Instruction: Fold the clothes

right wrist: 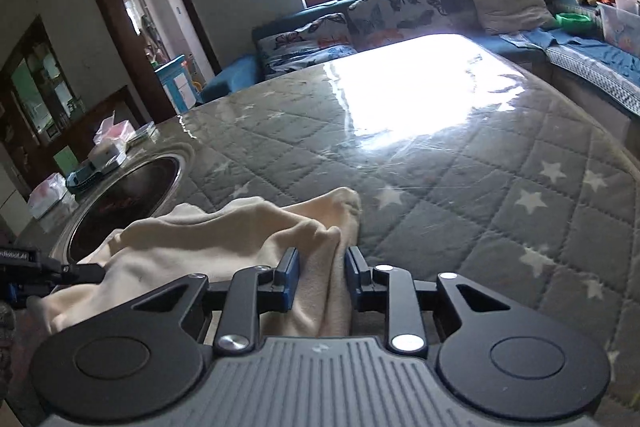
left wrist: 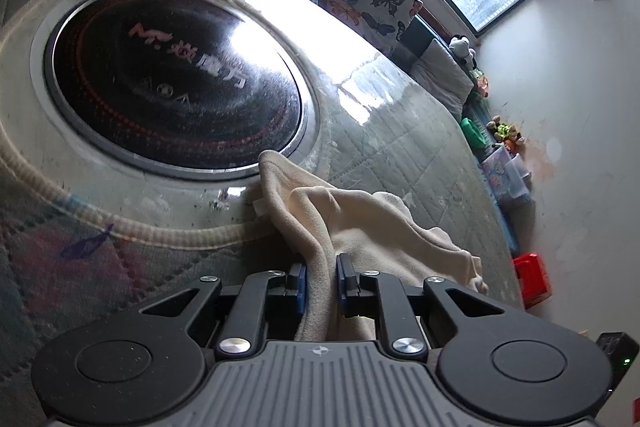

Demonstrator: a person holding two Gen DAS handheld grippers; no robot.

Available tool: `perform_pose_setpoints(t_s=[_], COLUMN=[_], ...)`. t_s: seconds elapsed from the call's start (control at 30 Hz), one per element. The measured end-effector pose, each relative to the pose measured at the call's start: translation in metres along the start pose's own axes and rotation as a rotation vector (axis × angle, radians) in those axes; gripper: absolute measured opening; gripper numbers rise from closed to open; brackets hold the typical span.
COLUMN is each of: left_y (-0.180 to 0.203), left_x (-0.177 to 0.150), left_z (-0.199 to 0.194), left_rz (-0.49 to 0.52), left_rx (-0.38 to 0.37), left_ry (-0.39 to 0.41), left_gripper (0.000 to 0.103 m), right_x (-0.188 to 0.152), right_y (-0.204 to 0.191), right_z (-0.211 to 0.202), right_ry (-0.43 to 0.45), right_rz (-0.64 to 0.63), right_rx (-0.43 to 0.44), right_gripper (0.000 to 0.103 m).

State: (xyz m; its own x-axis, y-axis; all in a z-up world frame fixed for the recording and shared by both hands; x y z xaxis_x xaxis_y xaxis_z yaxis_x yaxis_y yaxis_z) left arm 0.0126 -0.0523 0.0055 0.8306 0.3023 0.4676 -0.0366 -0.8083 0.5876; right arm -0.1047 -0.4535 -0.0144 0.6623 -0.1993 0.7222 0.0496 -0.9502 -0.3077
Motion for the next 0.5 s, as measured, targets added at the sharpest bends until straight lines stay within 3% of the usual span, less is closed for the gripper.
perform_pose_setpoints(t_s=[0.07,0.27,0.5], left_y=[0.008,0.040,0.088], left_x=[0.001,0.007,0.008], left_z=[0.000,-0.001,0.027], left_rz=[0.033,0.132,0.221], left_rx=[0.014,0.016,-0.009], left_ry=[0.008,0.036,0.029], left_gripper=[0.016,0.013,0.008], right_x=[-0.001,0.008,0.026], right_y=[-0.003,-0.003,0.019], right_z=[-0.003,-0.032,-0.061], right_ry=[0.019,0.109,0.186], right_rz=[-0.027,-0.034,-0.051], right_rx=[-0.013,-0.010,-0.087], right_gripper=[0.009,0.008,0.008])
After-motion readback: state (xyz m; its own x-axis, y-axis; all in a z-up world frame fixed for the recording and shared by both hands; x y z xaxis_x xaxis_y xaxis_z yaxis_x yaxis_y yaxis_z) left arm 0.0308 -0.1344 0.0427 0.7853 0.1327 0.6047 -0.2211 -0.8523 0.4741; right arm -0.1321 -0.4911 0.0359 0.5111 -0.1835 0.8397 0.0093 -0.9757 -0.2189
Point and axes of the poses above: each gripper's, at about its wrist camera, not at the fingertips, and z roughly the way its jaws point, y to its right, x to its top, the point moved 2 cm from there along z, roughly the way its jaws point, and after that the axes turned 2 degrees about -y, right-handed, at the moved point
